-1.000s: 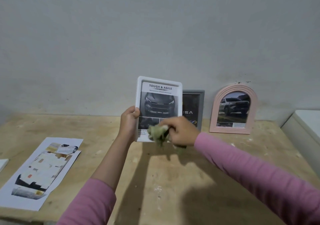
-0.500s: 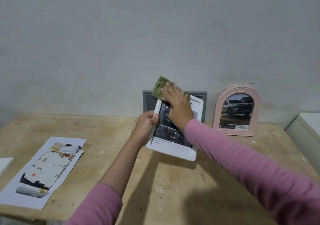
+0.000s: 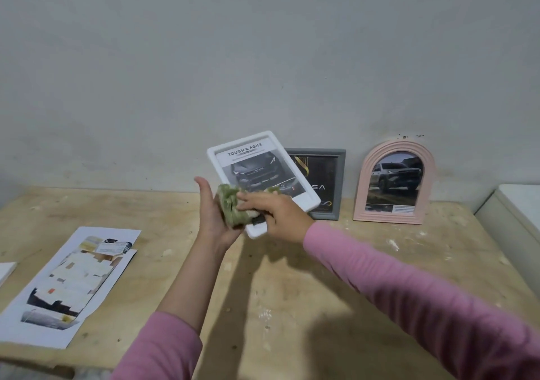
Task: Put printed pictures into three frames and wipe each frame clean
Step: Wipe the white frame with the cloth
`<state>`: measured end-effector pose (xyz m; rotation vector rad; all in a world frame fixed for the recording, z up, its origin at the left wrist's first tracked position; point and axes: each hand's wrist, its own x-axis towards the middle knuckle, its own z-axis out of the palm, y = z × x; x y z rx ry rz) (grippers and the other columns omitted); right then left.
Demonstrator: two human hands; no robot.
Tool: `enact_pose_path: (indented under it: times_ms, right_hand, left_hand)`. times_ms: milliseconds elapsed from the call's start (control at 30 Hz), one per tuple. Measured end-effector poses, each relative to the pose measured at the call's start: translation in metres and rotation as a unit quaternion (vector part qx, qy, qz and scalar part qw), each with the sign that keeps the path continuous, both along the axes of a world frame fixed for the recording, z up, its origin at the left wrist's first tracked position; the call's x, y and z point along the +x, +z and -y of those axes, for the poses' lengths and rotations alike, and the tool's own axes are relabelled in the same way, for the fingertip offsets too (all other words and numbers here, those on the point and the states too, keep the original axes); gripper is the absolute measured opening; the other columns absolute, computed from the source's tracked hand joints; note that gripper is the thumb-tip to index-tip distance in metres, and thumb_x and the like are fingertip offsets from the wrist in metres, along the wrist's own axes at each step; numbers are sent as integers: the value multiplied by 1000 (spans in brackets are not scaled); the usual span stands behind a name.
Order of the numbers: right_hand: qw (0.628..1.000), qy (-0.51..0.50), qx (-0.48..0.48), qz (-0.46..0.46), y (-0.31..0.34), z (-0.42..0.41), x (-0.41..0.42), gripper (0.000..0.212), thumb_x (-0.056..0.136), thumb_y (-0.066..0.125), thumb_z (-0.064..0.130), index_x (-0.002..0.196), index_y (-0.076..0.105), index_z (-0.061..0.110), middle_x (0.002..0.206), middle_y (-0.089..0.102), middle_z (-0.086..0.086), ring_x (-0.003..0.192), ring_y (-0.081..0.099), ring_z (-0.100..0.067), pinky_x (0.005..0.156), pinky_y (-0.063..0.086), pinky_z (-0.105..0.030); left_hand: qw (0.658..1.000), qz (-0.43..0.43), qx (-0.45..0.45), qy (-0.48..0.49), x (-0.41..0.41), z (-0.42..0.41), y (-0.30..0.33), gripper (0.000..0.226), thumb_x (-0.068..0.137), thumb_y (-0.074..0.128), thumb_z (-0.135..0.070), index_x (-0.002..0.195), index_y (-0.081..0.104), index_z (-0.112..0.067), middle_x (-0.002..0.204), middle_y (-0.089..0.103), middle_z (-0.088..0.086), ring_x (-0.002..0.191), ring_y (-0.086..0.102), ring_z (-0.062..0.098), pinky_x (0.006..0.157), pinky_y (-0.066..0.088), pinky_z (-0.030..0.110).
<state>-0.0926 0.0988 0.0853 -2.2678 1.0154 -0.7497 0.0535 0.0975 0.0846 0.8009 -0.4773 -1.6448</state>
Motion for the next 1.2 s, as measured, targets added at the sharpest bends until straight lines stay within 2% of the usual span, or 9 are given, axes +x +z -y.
enact_pose_path:
  times_ms: [67, 167, 300, 433, 533, 700, 833, 967, 1200]
  right_hand:
    - [999, 37, -10, -20, 1, -4, 1, 52, 71, 41, -4, 111, 69, 12, 134, 57, -3, 126, 51, -21, 112, 28, -47]
    - [995, 83, -30, -51, 0, -8, -1, 43, 69, 45, -8, 99, 72, 7, 117, 67, -11, 110, 60, -29, 98, 44, -43]
    - [983, 111, -59, -130, -1, -12, -9, 47, 65, 44, -12, 92, 72, 14, 106, 69, -5, 98, 60, -30, 86, 47, -44]
    - [969, 61, -16, -237, 27, -7, -26, 39, 71, 45, 1, 95, 70, 18, 92, 68, -4, 88, 60, -29, 76, 50, -35]
    - [986, -73, -15, -150, 46, 2, -41, 42, 69, 40, 8, 97, 68, 21, 82, 68, -5, 76, 59, -29, 70, 53, -34]
    - [964, -221, -144, 42, 49, 22, -44, 46, 81, 46, -6, 122, 60, 10, 120, 63, -10, 107, 59, -29, 93, 49, -38]
    - [975, -167, -126, -80, 29, 25, -26, 68, 79, 46, -13, 142, 39, 12, 153, 30, -11, 141, 28, -28, 116, 24, -46]
    - [961, -101, -110, -233, 12, 10, -20, 91, 76, 47, -13, 151, 11, 23, 160, -5, 2, 147, -5, -16, 117, -2, -48]
    - [948, 49, -81, -303, -9, -11, -30, 70, 88, 48, -4, 145, 32, 35, 157, 15, 12, 146, 10, -11, 109, 5, -65]
  left_hand:
    - [999, 18, 36, -5, 5, 2, -2, 71, 92, 34, -63, 101, 73, -4, 100, 72, 20, 87, 71, 33, 69, 59, 46]
    - [992, 97, 70, 43, 13, 7, -9, 47, 97, 43, -37, 130, 54, -6, 125, 61, 23, 106, 65, 36, 80, 55, 46]
    - [986, 135, 54, 86, 16, 5, -11, 38, 102, 38, -29, 127, 54, -6, 117, 66, 17, 100, 67, 32, 77, 57, 43]
    - [982, 171, 33, 79, 14, 1, -18, 35, 103, 35, -24, 125, 52, -3, 116, 65, 22, 99, 66, 37, 83, 55, 49]
    - [978, 193, 22, 72, 16, 1, -17, 31, 103, 34, -21, 118, 56, -4, 110, 68, 19, 89, 68, 34, 83, 55, 49]
    - [968, 249, -6, 25, 8, -2, -14, 28, 103, 36, -23, 105, 60, -9, 102, 71, 16, 92, 67, 35, 81, 55, 48]
    - [964, 263, -38, -22, -12, -6, -6, 30, 103, 37, -23, 111, 60, -5, 110, 68, 21, 98, 66, 38, 86, 54, 50]
    - [977, 210, -13, -20, -15, -6, -6, 24, 100, 41, -18, 105, 60, -4, 106, 66, 24, 92, 66, 37, 88, 50, 55]
    - [981, 177, 50, 59, 4, -2, -11, 46, 81, 45, -18, 120, 52, 6, 121, 59, 32, 105, 61, 47, 87, 49, 64]
